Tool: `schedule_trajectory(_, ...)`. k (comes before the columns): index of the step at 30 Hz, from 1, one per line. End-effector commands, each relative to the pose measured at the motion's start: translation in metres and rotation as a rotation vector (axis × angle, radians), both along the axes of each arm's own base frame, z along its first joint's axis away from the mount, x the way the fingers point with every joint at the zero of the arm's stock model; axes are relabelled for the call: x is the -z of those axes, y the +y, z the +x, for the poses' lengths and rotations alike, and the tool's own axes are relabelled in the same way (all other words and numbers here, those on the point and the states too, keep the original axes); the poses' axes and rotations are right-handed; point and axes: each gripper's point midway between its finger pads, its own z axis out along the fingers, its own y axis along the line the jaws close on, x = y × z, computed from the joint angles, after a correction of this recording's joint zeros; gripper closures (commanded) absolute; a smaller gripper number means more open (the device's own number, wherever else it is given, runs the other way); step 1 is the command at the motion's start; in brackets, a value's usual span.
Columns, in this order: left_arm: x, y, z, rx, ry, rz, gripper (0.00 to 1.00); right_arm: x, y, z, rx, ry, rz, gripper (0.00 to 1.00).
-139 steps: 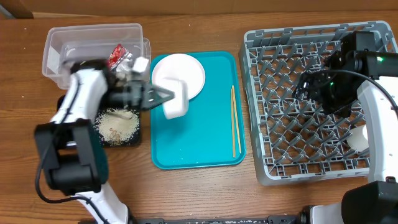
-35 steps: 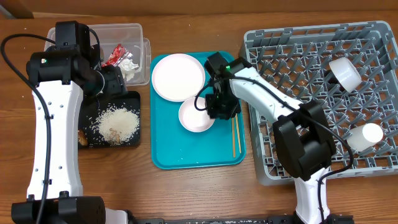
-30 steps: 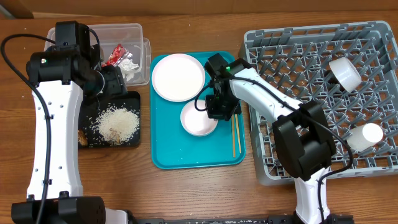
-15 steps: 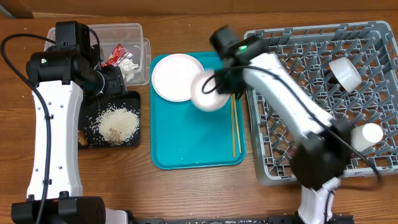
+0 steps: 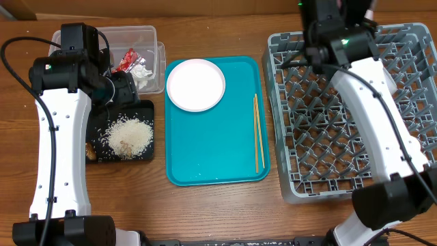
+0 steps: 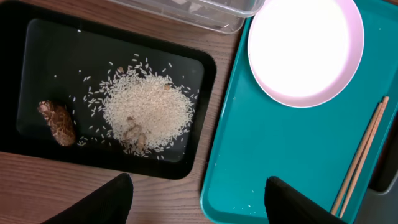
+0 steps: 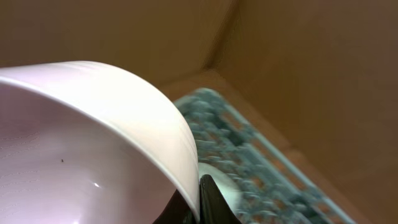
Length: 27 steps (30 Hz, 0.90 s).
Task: Sort waste into correct bins and load items into the dishwasher
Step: 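Place the pink bowl upside down in the rack with the right gripper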
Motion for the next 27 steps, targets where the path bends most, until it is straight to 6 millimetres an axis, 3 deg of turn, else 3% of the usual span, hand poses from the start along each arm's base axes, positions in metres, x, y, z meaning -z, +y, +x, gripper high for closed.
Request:
schedule_trajectory(1, 0.000, -0.001, 0.002, -0.003, -0.004, -0.008, 0.30, 0.018, -0.046, -0.013, 0.171, 0.027, -0.103, 0.96)
schedule_trajectory(4, 0.000, -0.001, 0.002, -0.003, -0.007, -0.008, 0.30, 0.048, -0.071, -0.016, 0.226, 0.090, -0.117, 0.96)
schedule_trajectory(8, 0.000, -0.001, 0.001, -0.003, -0.001, -0.009, 0.30, 0.075, -0.083, -0.017, 0.253, 0.124, -0.119, 0.96)
schedule_trajectory(18, 0.001, -0.002, -0.003, -0.004, 0.016, -0.011, 0.30, 0.131, -0.082, -0.007, 0.243, 0.223, -0.128, 0.96)
schedule_trajectory(27, 0.001, -0.002, -0.004, -0.004, 0.019, -0.012, 0.30, 0.160, -0.064, 0.000, 0.185, 0.279, -0.088, 0.96)
